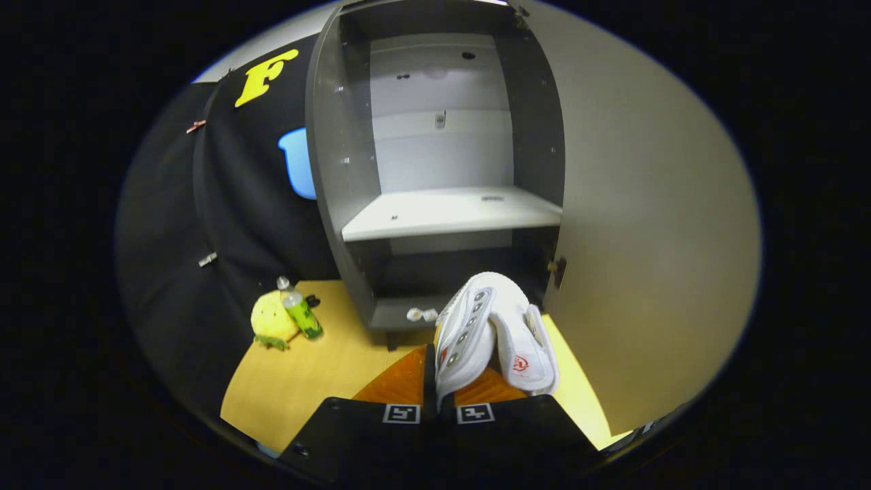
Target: Open the shoe cabinet door, grab the shoes and put them into the shoe cabinet, then close the shoe cabinet door.
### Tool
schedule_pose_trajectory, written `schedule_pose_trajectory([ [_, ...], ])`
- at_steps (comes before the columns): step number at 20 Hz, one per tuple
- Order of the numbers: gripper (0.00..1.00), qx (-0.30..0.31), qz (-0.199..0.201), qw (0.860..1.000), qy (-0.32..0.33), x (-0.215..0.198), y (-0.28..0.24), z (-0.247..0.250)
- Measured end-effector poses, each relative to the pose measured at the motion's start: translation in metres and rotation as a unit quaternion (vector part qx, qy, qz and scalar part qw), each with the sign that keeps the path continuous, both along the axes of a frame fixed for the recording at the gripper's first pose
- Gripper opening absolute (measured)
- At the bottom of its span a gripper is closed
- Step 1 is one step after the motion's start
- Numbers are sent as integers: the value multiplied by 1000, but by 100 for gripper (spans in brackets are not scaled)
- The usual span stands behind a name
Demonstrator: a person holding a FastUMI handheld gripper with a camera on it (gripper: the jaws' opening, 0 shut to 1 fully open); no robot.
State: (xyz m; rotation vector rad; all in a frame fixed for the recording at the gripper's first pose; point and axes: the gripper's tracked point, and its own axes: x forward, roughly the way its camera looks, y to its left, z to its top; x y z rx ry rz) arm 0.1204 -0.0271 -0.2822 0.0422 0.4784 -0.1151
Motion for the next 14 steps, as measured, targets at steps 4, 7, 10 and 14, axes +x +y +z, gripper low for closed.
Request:
schedule_pose_trajectory([
  [4,5,-24,-3,1000,-11,49,-17,34],
  [7,5,-34,-2,999,-13,93,-27,45],
  [10,5,-56,13,998,-27,146,-32,58],
  [14,5,-72,32,995,-55,230,-36,73],
])
